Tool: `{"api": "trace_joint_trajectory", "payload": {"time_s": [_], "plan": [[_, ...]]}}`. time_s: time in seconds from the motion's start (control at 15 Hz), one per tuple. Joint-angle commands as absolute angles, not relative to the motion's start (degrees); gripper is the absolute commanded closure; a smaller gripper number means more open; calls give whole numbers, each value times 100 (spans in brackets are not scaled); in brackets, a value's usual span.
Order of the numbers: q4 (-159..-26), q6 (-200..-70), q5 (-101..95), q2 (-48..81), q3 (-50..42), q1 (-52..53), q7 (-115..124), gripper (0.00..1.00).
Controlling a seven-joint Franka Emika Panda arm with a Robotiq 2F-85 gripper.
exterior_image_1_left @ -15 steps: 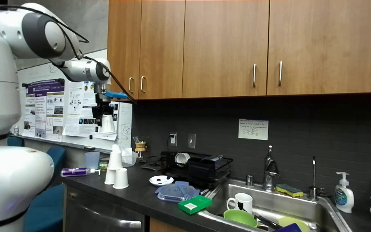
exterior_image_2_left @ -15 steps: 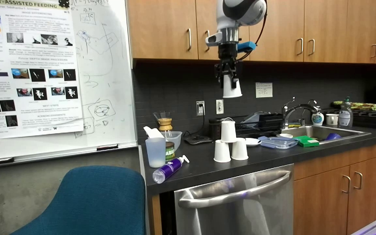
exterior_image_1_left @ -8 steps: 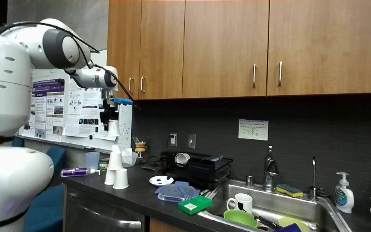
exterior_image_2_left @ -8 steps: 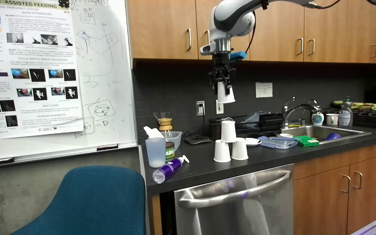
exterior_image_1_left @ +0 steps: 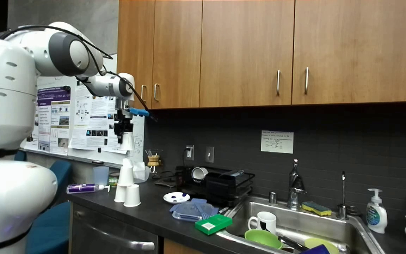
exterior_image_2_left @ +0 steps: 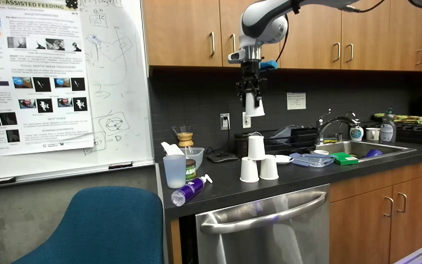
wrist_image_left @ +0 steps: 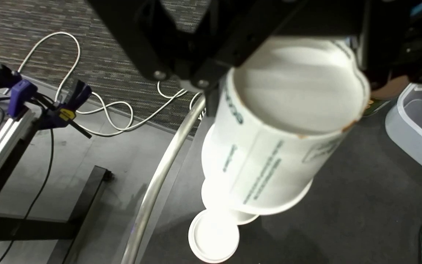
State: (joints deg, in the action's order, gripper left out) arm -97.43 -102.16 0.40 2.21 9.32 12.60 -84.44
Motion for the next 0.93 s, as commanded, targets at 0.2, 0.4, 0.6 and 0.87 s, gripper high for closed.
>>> {"api": "trace_joint_trajectory", "payload": {"time_s": [0.2,0.4,0.6,0.87], "plan": [[-9703,-10225,131,244,1021,1184,-8563,58],[-9715,-10238,137,254,1032,1182,-8565,58],[-9728,-10256,137,273,1039,1178,-8576,58],[-9741,-10269,146,283,1039,1173,-8599,58]]}}
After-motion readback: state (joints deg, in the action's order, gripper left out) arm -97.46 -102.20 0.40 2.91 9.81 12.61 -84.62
